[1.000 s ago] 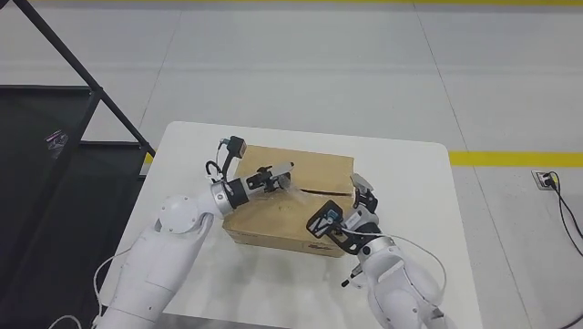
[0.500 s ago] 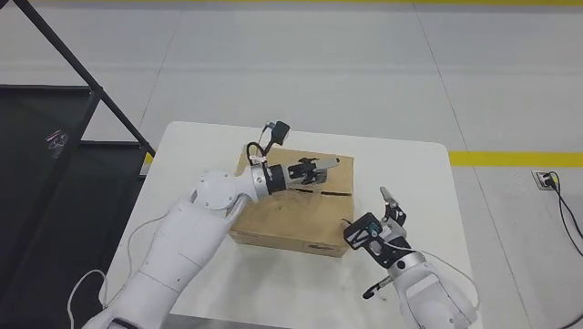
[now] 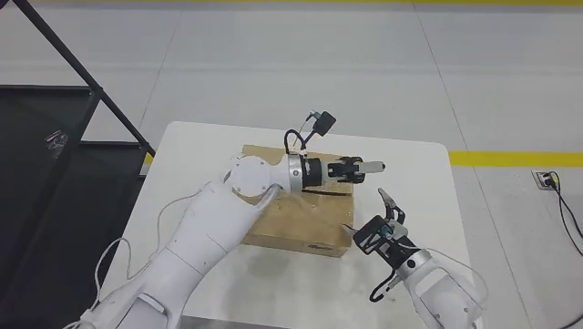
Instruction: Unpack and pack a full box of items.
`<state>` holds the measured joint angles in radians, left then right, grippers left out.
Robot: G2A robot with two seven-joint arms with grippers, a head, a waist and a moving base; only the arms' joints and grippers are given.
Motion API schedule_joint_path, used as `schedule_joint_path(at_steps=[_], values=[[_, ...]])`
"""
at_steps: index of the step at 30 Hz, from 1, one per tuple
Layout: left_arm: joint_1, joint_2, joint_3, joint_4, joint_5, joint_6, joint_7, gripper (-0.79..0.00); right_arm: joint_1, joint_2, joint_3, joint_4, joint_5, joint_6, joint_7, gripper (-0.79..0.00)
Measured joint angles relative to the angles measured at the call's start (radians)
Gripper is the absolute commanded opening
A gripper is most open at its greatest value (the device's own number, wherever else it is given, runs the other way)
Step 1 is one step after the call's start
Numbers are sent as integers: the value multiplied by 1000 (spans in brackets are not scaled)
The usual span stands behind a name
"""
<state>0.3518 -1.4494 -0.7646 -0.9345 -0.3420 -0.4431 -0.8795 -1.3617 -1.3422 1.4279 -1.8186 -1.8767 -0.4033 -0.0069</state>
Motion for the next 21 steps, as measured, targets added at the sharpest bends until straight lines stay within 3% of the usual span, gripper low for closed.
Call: schedule_joint_path(at_steps=[4, 10, 17, 21], values=[[16, 23, -63, -25, 25, -33, 7, 0, 20, 4, -7, 8, 16, -45, -17, 0], [106, 87, -215, -147, 130, -42, 30, 0, 54, 21, 11, 15, 17, -202, -21, 0], [323, 165, -438, -380, 233, 10, 46, 0, -1, 28, 72, -54, 86, -123, 3, 0], [449, 194, -542, -488, 262, 35, 52, 0, -50, 28, 112, -96, 160, -57, -19, 0]])
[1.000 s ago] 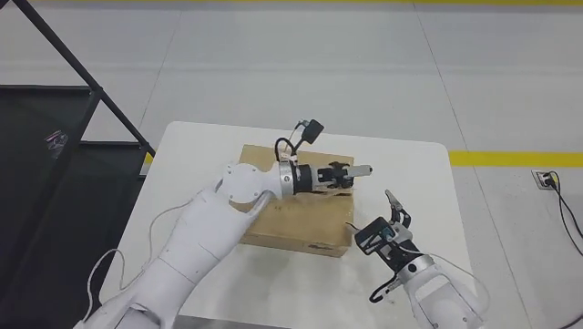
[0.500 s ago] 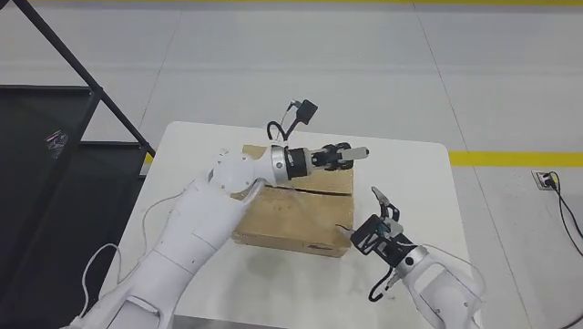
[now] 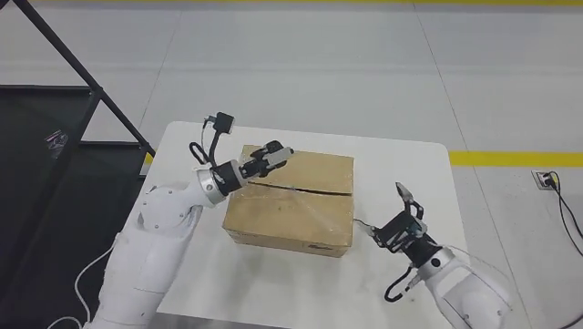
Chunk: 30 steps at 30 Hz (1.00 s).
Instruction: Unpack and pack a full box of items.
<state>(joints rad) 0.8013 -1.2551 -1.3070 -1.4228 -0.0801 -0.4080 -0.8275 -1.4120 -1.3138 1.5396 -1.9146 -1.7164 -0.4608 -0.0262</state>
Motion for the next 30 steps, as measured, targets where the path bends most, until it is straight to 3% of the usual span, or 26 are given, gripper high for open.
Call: schedule_joint_path(at_steps=[8, 15, 22, 30], values=[[186, 28, -108, -117, -4, 4, 27, 0, -20, 1, 10, -20, 5, 31, 11, 0], [261, 34, -102, -166, -88, -10, -2, 0, -24, 5, -36, -29, -46, 29, -9, 0], [246, 35, -50, -119, -220, 98, -119, 0, -29, 11, -60, -10, -75, 26, -80, 0], [144, 25, 60, -35, -139, 288, -91, 0, -25, 18, -51, 49, -51, 36, -136, 0]])
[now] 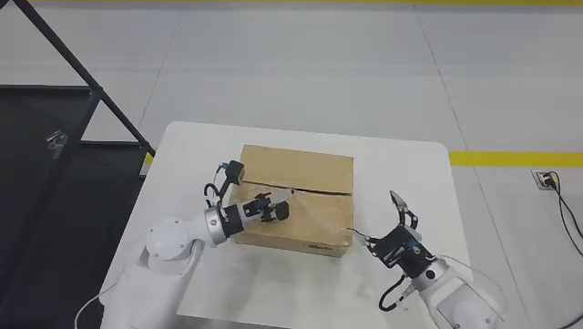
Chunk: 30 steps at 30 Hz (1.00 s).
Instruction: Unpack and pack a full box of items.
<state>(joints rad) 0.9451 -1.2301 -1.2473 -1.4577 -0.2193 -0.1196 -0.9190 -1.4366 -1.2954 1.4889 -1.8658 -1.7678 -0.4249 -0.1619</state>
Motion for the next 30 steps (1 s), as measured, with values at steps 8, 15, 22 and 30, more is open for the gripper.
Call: schedule_joint_path(at_steps=[8, 15, 22, 30], values=[[-72, -19, 92, 88, 34, 40, 68, 0, -5, 9, 12, 26, 9, -3, -33, 0], [-112, -30, 128, 111, 19, 42, 93, 0, 4, 14, 14, 45, 21, -6, -44, 0], [-115, -26, 125, 80, 42, 60, 83, 0, 22, 19, 7, 68, 36, -10, -49, 0], [-98, -18, 102, 34, 24, 77, 66, 0, 56, 24, -12, 90, 44, -25, -38, 0]])
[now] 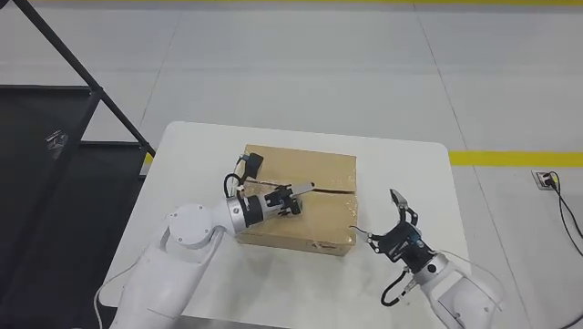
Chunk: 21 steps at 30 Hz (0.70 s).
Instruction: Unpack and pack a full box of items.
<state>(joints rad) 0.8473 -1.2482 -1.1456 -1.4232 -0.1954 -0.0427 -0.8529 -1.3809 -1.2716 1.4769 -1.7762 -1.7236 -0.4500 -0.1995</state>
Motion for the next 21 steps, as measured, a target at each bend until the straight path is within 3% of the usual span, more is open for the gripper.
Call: schedule_joint_path(at_steps=[21], values=[[-72, 4, 6, -13, 32, 25, -20, 0, 31, 13, -26, 39, 21, -6, 11, 0]])
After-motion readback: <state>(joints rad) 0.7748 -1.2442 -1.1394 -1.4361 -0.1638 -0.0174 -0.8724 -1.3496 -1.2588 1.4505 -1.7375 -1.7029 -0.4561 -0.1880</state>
